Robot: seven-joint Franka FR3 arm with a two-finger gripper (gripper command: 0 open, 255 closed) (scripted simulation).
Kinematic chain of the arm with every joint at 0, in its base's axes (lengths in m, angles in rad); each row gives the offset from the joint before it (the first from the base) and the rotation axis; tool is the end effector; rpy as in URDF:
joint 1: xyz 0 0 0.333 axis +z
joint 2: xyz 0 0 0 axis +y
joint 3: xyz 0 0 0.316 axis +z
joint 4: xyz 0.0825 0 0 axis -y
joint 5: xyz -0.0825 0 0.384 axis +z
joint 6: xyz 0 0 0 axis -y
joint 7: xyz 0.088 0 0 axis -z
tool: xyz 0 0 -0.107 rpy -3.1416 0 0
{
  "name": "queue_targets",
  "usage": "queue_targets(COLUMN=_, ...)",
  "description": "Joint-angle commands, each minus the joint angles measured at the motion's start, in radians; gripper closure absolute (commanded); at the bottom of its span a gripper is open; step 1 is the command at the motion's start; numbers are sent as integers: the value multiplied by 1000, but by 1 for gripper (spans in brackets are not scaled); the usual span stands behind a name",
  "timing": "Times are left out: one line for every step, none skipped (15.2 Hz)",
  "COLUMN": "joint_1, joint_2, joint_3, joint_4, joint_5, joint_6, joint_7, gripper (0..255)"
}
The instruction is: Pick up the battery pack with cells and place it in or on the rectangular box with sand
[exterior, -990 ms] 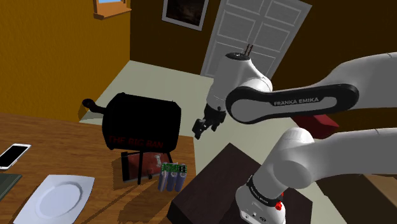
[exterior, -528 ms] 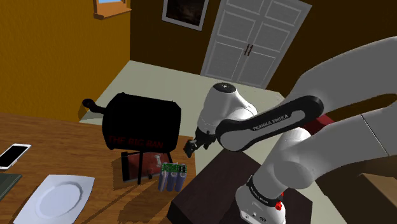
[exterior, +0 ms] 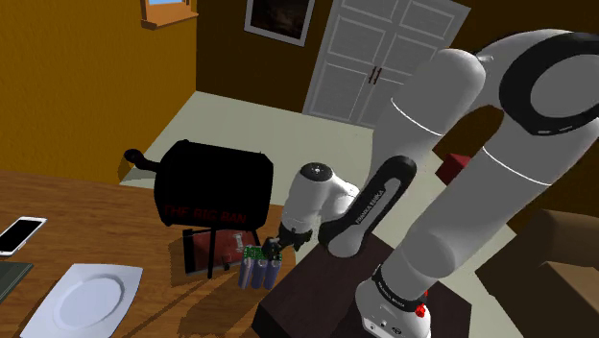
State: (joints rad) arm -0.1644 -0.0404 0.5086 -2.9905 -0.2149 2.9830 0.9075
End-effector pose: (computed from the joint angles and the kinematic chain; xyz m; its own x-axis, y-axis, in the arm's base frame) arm 0.2905 0.1168 0.1846 0.9374 -0.3432 0.0582 -0.3449 -0.9384 0.0209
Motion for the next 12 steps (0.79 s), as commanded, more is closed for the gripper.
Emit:
queue_targets(joint_1=-24, joint_2=135, joint_3=-84, joint_4=62, joint_5=-594, joint_6=46, joint_7=454, gripper=0)
queue_targets(joint_1=25, joint_2=165, joint_3=-154, joint_4=82, joint_5=-692, joint_6=51, joint_7=531, gripper=0)
queue_targets(joint_1=78, joint_2=193, joint_3=-221, joint_4=100, joint_5=-773, joint_6=59, joint_7=597, gripper=0)
queue_targets(joint_1=117, joint_2=220, joint_3=-273, joint_4=120, joint_5=-850, joint_6=66, joint_7=662, gripper=0)
queue_targets(joint_1=148, joint_2=247, joint_3=-315, joint_4=139, joint_5=-924, joint_6=72, joint_7=725, gripper=0)
queue_targets(joint_1=180, joint_2=273, joint_3=-354, joint_4=159, joint_5=-990, joint_6=79, joint_7=784, gripper=0)
queue_targets(joint_1=206, joint_2=299, joint_3=-387, joint_4=179, joint_5=-1056, joint_6=86, joint_7=844, gripper=0)
queue_targets(joint_1=231, joint_2=325, joint_3=-416, joint_4=200, joint_5=-1118, joint_6=93, joint_7=902, gripper=0)
queue_targets(joint_1=242, joint_2=340, joint_3=-430, joint_4=212, joint_5=-1154, joint_6=96, joint_7=936, gripper=0)
queue_targets(joint_1=240, joint_2=340, joint_3=-428, joint_4=212, joint_5=-1155, joint_6=96, joint_7=937, gripper=0)
queue_targets(joint_1=239, joint_2=340, joint_3=-427, joint_4=212, joint_5=-1155, joint_6=95, joint_7=937, gripper=0)
queue_targets(joint_1=239, joint_2=340, joint_3=-427, joint_4=212, joint_5=-1155, joint_6=95, joint_7=937, gripper=0)
